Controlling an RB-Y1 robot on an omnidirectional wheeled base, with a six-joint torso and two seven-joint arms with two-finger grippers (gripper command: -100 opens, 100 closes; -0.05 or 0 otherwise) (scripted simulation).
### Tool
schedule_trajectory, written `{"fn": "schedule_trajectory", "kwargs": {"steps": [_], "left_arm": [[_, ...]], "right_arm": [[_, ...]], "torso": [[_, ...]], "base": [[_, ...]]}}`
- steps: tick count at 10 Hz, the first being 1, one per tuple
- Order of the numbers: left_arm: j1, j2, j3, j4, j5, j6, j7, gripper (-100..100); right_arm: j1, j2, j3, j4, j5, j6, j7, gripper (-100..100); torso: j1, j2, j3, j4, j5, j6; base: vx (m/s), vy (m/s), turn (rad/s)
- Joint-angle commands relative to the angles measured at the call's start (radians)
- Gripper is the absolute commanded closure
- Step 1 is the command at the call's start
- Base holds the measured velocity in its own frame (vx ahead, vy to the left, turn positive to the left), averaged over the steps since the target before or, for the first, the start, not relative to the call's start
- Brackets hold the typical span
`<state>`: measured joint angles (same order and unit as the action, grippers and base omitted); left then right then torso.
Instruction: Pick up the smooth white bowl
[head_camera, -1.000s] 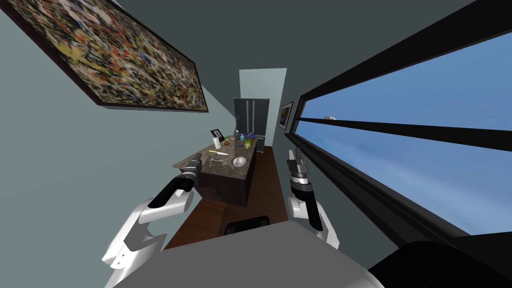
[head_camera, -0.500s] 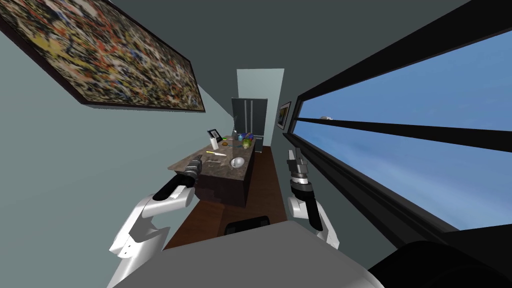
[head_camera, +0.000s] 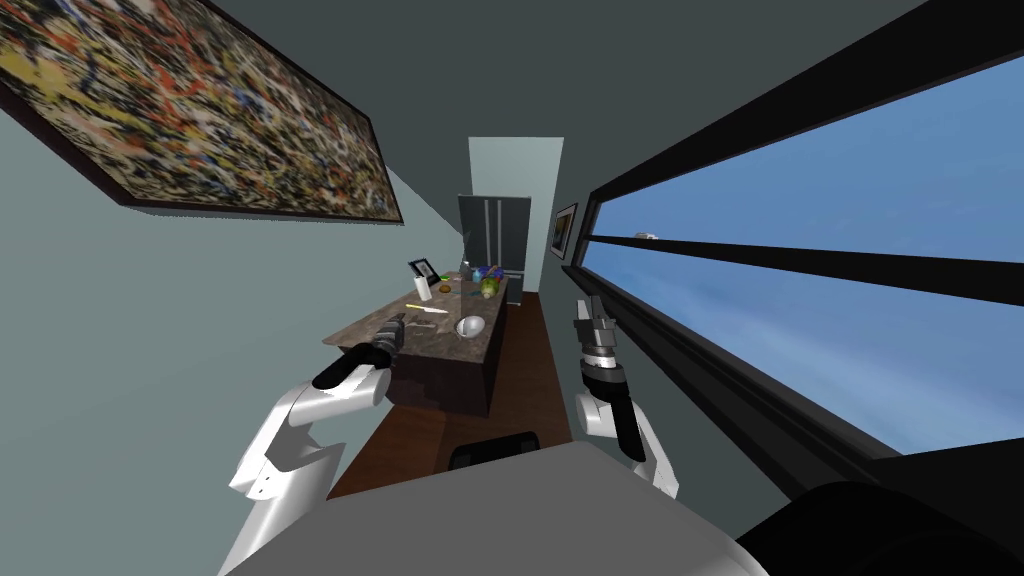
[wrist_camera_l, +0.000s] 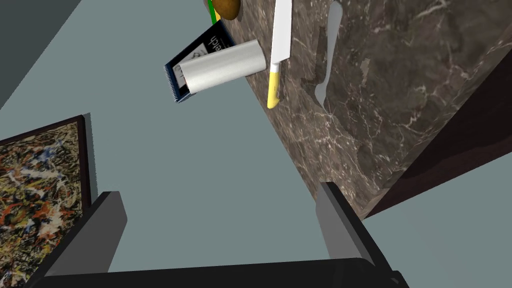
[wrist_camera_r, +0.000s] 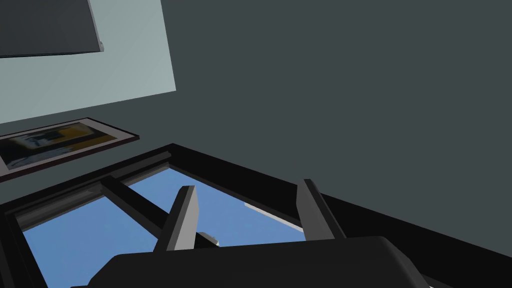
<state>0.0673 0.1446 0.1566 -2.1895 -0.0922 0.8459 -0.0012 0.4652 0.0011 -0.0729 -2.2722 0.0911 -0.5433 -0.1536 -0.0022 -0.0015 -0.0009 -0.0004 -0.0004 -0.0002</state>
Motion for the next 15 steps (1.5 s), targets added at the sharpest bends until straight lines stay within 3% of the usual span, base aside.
{"fn": "schedule_trajectory", "kwargs": {"steps": [1, 15], "left_arm": [[-0.014, -0.001, 0.005, 0.008, 0.004, 0.05, 0.002, -100], [-0.151, -0.011, 0.05, 0.088, 0.071, 0.424, 0.014, -100]], "right_arm": [[0.0, 0.0, 0.0, 0.0, 0.0, 0.0, 0.0, 0], [0.0, 0.0, 0.0, 0.0, 0.0, 0.0, 0.0, 0]], "torso": [[0.0, 0.0, 0.0, 0.0, 0.0, 0.0], [-0.001, -0.001, 0.0, 0.0, 0.0, 0.0]], "base": [[0.022, -0.026, -0.043], [0.025, -0.032, -0.049]]}}
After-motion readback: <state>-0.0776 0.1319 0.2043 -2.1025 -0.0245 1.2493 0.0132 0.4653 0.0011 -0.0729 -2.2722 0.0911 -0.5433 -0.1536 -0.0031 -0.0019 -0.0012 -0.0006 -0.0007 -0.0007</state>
